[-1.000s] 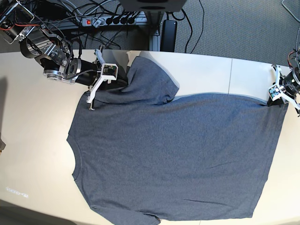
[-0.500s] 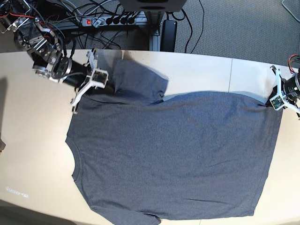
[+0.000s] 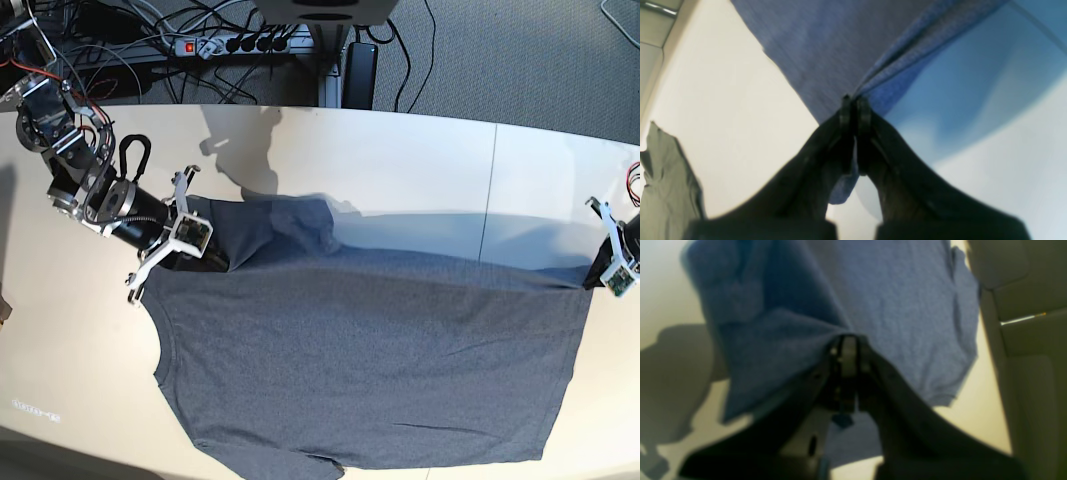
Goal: Fold the T-shirt properly
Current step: 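Lift the shoulders and drag the shirt toward the robot with both grippers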
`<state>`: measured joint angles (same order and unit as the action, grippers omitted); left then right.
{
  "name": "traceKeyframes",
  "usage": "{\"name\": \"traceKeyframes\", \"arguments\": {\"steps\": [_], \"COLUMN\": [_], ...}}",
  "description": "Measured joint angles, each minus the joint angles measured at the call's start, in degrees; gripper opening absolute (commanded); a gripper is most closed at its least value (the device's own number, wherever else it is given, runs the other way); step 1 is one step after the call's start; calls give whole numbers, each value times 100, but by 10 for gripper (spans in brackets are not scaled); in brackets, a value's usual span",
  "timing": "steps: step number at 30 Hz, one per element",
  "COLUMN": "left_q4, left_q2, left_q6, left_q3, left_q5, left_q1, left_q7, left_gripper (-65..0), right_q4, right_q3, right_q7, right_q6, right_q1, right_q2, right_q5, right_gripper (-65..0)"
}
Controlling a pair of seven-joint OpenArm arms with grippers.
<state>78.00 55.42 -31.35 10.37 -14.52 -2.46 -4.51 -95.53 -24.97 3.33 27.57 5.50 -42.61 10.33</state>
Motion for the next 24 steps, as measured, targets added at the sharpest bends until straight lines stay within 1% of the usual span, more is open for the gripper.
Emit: {"name": "traceKeyframes", "arguments": {"steps": [2,5,10,12,14,18,20,24], "left_q4": [0,0,-39,-201,-498,-1266,-1558,-1777], "left_q2": [2,15,-7,-35,-138,-446,-566,-704], "left_q6": [0,2,-2,-2,-24,-28,-24,-24], "left_q3": [28,293,920,1130,1285,1392,1392,1392], "left_q5": [-92,-94,48,177,280,326,323,361], "left_q1": [129,330,811,1019,1224,1672,1860,2109], "left_q7": [-20,-22,-24,-22,-20,-52,-52,-59], "left_gripper": [-650,-650,-650,-650,-650,-650,-650,-650], "right_q4": [177,549,951,1069,1244,1620,1757,2107], "right_q3": [0,-2,-17,-17,-22,-140,-258,-566], "right_q7": [15,17,37,37,37,39,31,13], "right_q6": [0,7,9,11,11,17,28,28], "right_q1": [144,334,649,787,951,1266,1434,1799], "right_q2": [74,256,636,791,911,1023,1025,1025], "right_q5": [-9,-4,7,-2,-7,24,20,20], "right_gripper": [-650,-650,-650,-650,-650,-650,-650,-650]}}
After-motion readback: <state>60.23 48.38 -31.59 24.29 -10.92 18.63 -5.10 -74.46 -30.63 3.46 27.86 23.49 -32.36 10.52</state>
